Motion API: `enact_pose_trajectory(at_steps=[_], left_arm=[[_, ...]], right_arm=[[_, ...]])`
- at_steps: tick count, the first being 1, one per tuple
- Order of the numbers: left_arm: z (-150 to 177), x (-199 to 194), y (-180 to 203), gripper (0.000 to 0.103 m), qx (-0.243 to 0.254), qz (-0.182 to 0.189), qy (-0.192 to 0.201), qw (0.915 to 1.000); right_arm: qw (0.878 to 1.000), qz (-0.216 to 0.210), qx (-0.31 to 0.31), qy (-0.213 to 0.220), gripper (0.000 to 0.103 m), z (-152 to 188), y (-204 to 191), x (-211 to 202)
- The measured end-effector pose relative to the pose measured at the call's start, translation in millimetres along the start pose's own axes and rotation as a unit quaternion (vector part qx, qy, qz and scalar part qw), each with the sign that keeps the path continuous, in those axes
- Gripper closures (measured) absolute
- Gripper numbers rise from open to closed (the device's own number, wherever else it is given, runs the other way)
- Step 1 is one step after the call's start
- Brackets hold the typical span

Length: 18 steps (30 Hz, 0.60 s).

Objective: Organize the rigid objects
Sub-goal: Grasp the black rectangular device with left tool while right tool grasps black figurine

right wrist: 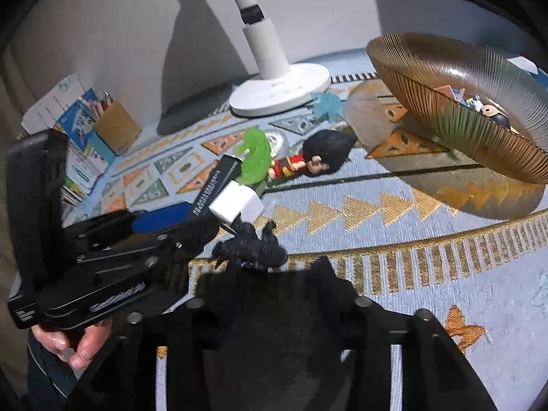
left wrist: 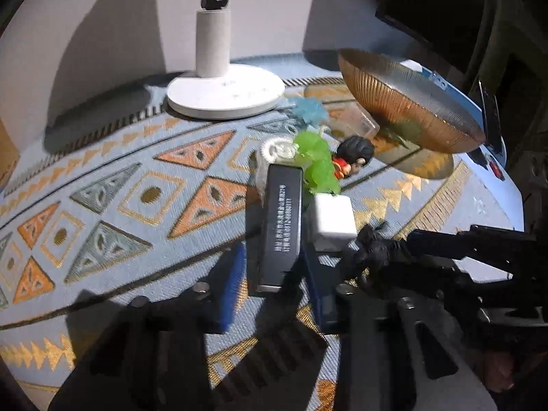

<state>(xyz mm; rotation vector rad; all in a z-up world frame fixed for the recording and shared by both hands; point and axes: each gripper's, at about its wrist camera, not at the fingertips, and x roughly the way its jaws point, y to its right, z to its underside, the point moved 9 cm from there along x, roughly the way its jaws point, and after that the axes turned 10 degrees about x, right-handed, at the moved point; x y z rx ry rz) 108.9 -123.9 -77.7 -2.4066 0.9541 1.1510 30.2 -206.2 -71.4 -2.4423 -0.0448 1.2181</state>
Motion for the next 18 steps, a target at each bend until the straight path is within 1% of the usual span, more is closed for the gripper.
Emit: enact_pose_trajectory(at_steps=[1,2,7,9,12,14,15,16,17,18], left_arm=[[1,-1,0,0.081,-0.002,0.005,0.002,1.0],[1,-1,-2,0.081,-0.005,0.002,0.002,1.0],[9,-19,-21,0.081,-0.044,-0.013,0.01,0.9989],[19,-30,-28,0.081,-0.061,-0.018,0.01,0.9979],[36,-40,-31,0.081,-0.071,-0.029,0.002,0.997],[49,-41,-32,0.081,-0.078,-0.028,-0.013,0.9965],[54,-41,-31,0.081,-0.078,-0.026,-0.016,0.9965],[55,-44,-30,0.081,-0.076,-0.028,-0.012,0.9966],[56,-44,-30,0.08,-0.078,-0.027,-0.013,0.9965],[56,-45,-31,0.076,-0.082,-0.027,-0.014,0.9962]], right_arm=[[1.0,0.001,-0.002,0.001,0.041,0,-1,0],[1.0,0.008,-0.007,0.005,0.039,-1,-3,-1],[0.999,0.015,-0.03,-0.004,0.039,-1,-15,7],[0.999,0.027,-0.038,-0.006,0.039,-2,-20,14],[0.997,0.056,-0.053,-0.001,0.039,-5,-26,22],[0.996,0.065,-0.055,0.003,0.046,-5,-26,23],[0.997,0.062,-0.053,0.001,0.057,-5,-26,23],[0.997,0.058,-0.052,0.001,0.06,-4,-26,21],[0.997,0.052,-0.049,-0.002,0.06,-3,-25,19],[0.998,0.044,-0.044,-0.004,0.06,-1,-23,16]])
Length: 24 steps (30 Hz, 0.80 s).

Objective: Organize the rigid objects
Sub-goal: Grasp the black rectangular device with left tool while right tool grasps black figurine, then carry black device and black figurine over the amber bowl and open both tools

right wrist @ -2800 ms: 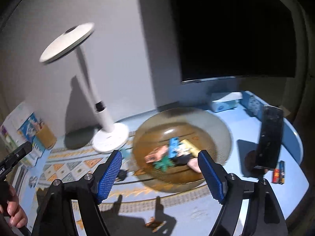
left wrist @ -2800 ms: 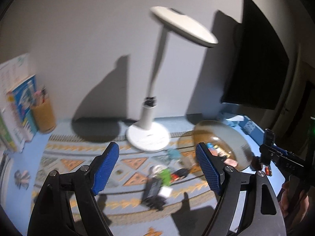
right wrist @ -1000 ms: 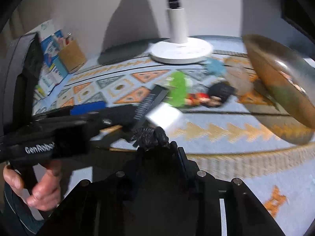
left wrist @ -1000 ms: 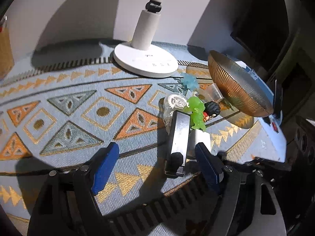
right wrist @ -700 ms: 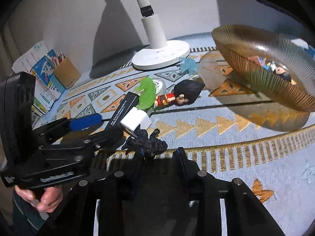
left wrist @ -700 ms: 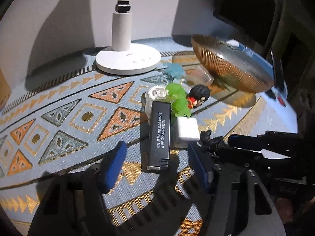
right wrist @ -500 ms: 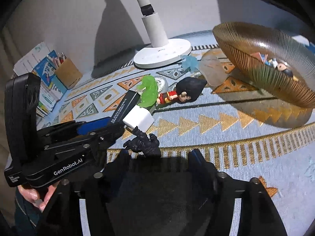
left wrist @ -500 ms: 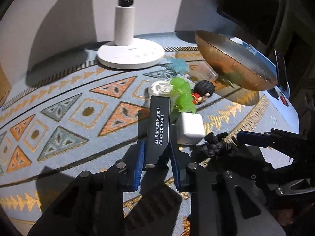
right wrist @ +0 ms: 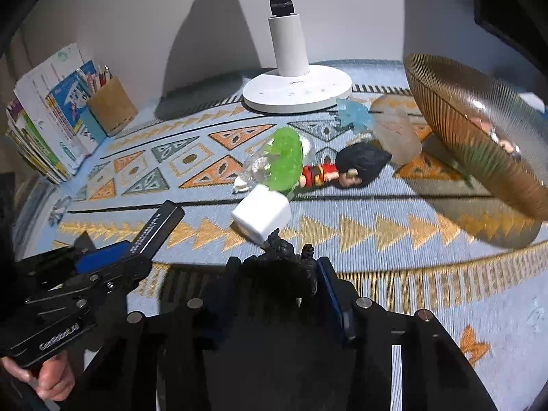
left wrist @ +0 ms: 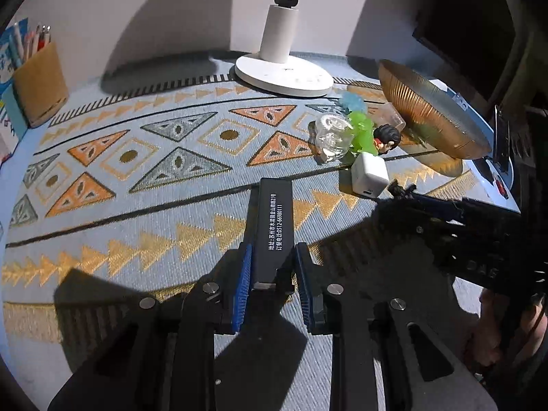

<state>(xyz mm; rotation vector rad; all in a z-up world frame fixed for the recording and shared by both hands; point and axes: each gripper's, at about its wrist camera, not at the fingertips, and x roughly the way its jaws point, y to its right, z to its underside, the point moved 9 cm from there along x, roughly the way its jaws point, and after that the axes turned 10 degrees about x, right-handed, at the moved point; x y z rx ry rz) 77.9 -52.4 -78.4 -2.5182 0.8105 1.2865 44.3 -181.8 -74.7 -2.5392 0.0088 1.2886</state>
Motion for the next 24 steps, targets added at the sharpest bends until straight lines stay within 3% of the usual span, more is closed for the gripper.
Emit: enact_pose_trajectory(at_steps=[2,7,9,11,13,14,22,24], left_arm=[[-4,1,-3,0.059,-0.01,-0.003,-0.004,0.9999],[-19,15,6,0.058,0.003,-0.004,-0.005,1.0],[-22,19,10,0.059,0.02,-0.022,-0.001,0.9996],[-21,22,15,0.059,0.039,-0.039,0.003,0.9985],[-20,21,15,0.059,0.05,-0.048,0.004,0.9976],[-20,21,16,0.059,0.052,-0.05,0.005,0.9974],[-20,21,16,0.058,0.057,-0.055,0.006,0.9969],[-20,22,17,0.057,0.058,-0.055,0.006,0.9968]], right_arm=[[1.0,-0.005,0.006,0.001,0.06,3,4,-5],[1.0,-0.009,0.012,0.002,0.06,5,25,-17],[1.0,-0.014,0.015,0.001,0.059,6,29,-18],[1.0,-0.025,0.013,0.001,0.052,9,28,-18],[0.999,-0.032,0.003,0.004,0.024,11,22,-18],[1.0,-0.022,-0.01,0.006,0.02,12,20,-19],[1.0,-0.018,0.002,0.005,0.02,9,26,-16],[1.0,0.008,-0.002,0.006,0.021,10,28,-15]])
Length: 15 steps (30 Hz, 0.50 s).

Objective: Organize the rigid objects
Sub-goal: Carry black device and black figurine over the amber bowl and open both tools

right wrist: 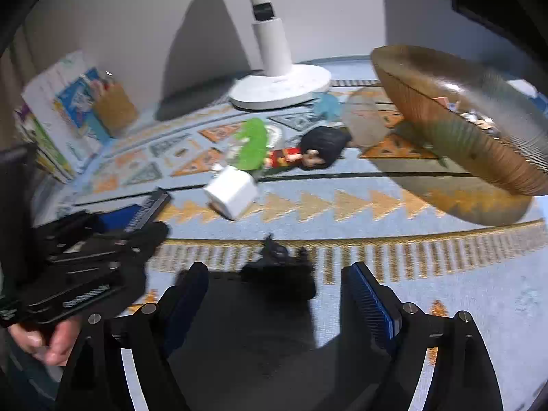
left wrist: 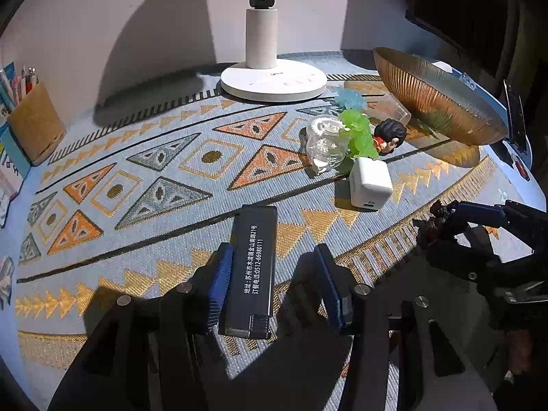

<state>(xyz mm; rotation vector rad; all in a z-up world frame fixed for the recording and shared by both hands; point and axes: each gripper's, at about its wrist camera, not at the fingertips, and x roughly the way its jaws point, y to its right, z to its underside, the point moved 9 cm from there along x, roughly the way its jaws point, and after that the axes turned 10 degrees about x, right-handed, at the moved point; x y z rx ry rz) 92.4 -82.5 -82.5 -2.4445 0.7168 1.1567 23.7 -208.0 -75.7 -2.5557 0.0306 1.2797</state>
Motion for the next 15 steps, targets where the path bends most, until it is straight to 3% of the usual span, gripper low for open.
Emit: enact_pose_trajectory(at_steps=[2,5,6,7,8,9,12,15], left_arm=[[0,0,1,0.057,0.002,-0.003,-0.001,1.0],[0,0,2,0.058,0.006,-0.01,-0.004,0.9999],[0,0,2,0.062,0.005,-0.011,-0.005,0.9999],[0,-1,2,0.067,0.004,-0.012,-0.004,0.9999],[0,-2,3,0.079,0.001,-0.011,-0.003,0.9999],[1,-3,4,0.082,-0.004,-0.007,-0.003,1.0],[4,-12,3,0.082,-0.033,0.02,0.005,0.9992],[-3,-36,2,0.082,-0.058,0.047,0.037,0.9965]], right_arm=[[1.0,0.02,-0.009,0.002,0.027,2,-1,-1],[0.999,0.04,-0.029,0.009,0.051,5,-4,-3],[0.998,0.041,-0.039,0.01,0.058,7,-9,-3],[0.998,0.046,-0.046,0.012,0.058,7,-11,-4],[0.997,0.05,-0.053,0.014,0.06,8,-14,-4],[0.997,0.05,-0.06,0.018,0.06,9,-17,-6],[0.998,0.006,-0.045,0.031,0.06,5,-24,-22],[0.998,-0.007,-0.031,0.06,0.06,-9,-21,-46]])
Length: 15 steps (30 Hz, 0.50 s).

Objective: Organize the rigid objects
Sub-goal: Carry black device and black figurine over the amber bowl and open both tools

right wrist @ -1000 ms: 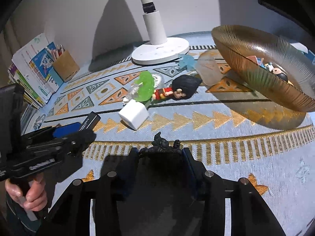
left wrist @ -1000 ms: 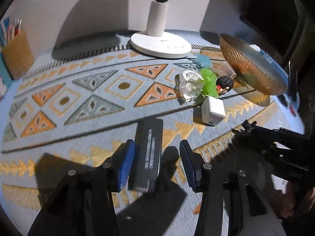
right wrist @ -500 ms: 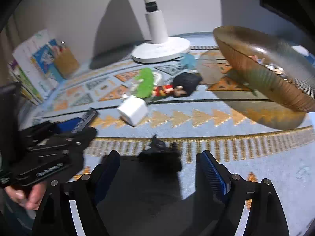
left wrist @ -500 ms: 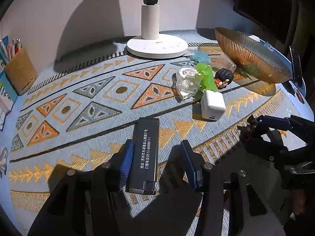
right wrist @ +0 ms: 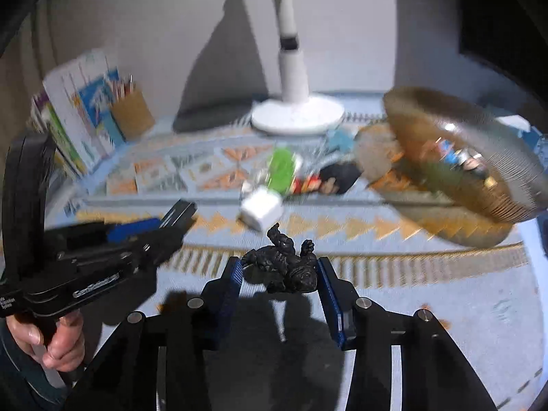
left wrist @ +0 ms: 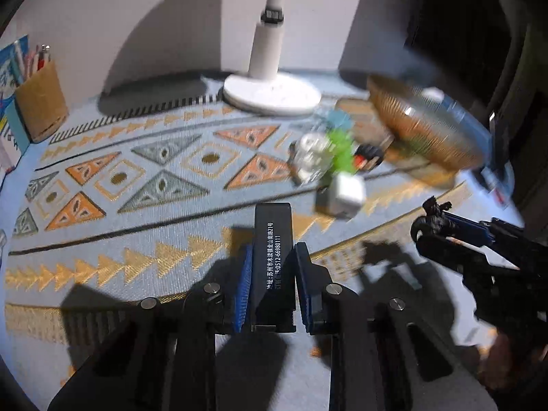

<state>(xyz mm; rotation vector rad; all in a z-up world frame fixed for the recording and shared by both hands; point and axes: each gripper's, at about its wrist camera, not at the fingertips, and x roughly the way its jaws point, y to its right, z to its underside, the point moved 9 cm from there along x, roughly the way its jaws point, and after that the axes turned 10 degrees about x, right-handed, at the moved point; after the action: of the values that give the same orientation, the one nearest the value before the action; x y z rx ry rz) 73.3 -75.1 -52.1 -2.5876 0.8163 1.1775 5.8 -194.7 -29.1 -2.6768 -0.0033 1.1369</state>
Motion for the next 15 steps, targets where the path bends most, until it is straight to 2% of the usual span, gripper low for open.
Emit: enact_pose_trajectory(at_steps=[5,7,10,15], left_arm=[[-35,-41,17,0.082,-0.005,0.029,0.047,0.9985],[-49,-52,27,0.082,0.008,0.031,0.063,0.9975],[-77,-69,48,0.082,0.03,0.029,0.088,0.9952],[-135,-83,92,0.082,0.056,0.045,0.127,0.9893]], right_arm=[[0.997,0.0,0.027,0.065,0.06,-36,22,-49],[0.995,0.013,0.027,0.092,0.06,-49,34,-70],[0.987,0.055,0.028,0.146,0.06,-81,65,-112],[0.973,0.091,0.074,0.199,0.06,-128,125,-165]])
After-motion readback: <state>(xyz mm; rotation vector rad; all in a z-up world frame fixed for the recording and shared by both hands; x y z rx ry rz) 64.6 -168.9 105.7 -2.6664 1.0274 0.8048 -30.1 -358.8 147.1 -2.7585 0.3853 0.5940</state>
